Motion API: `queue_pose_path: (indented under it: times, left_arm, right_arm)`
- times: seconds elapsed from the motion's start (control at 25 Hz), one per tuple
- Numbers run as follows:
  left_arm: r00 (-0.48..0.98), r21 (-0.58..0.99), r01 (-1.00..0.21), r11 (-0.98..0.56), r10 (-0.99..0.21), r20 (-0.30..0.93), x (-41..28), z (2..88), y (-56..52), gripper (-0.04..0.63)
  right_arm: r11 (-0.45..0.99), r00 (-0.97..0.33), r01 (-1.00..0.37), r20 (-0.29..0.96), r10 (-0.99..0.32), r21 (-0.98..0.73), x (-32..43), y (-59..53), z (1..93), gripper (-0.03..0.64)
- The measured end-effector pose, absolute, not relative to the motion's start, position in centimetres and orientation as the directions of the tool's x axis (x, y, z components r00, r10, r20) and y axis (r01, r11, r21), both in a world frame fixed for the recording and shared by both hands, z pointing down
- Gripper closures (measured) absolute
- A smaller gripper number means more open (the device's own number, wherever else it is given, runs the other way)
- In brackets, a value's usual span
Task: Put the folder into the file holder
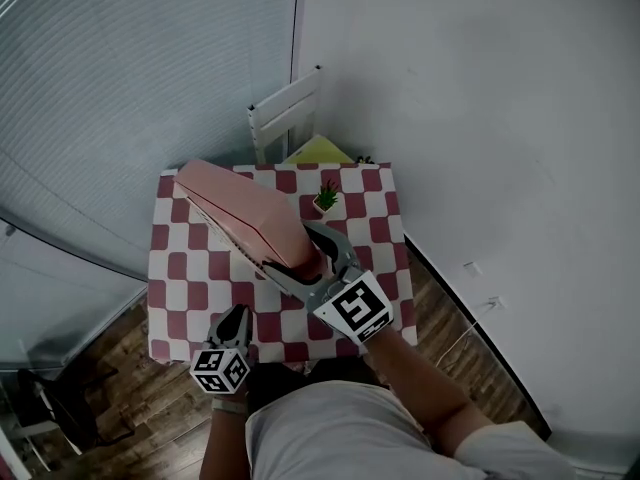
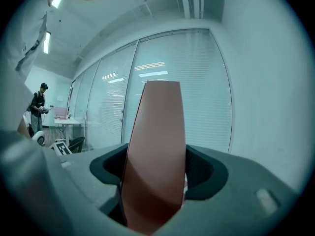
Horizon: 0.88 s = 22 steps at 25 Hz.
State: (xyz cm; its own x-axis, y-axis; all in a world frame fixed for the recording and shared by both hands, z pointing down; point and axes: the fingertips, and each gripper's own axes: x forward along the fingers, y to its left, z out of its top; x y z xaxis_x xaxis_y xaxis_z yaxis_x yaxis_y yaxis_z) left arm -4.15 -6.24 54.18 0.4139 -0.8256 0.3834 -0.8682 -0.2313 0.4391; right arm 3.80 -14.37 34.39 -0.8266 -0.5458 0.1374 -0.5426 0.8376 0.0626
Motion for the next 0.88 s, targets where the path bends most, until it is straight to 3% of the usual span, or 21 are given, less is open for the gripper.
queue_pose_path:
  times: [0.28,0.68,0.88]
  left_arm:
    - [0.39,0.43,-0.877,-0.216,-0.841,0.374,-5.2,53.5,-5.9,0.545]
    - [0.39,0.42,-0.881,-0.219,-0.838,0.381,-5.2,53.3,-5.7,0.545]
    - [0.396,0.418,-0.881,-0.224,-0.832,0.388,-5.2,53.4,-5.7,0.545]
  right_arm:
    - [0.818,-0.815,-0.57,0.073,-0.574,0.075,3.6,-14.6,33.8,0.331]
    - [0.811,-0.805,-0.584,-0.148,-0.574,0.037,4.6,-14.4,32.3,0.341]
    - [0.817,-0.803,-0.576,-0.199,-0.562,0.018,4.4,-15.3,32.6,0.341]
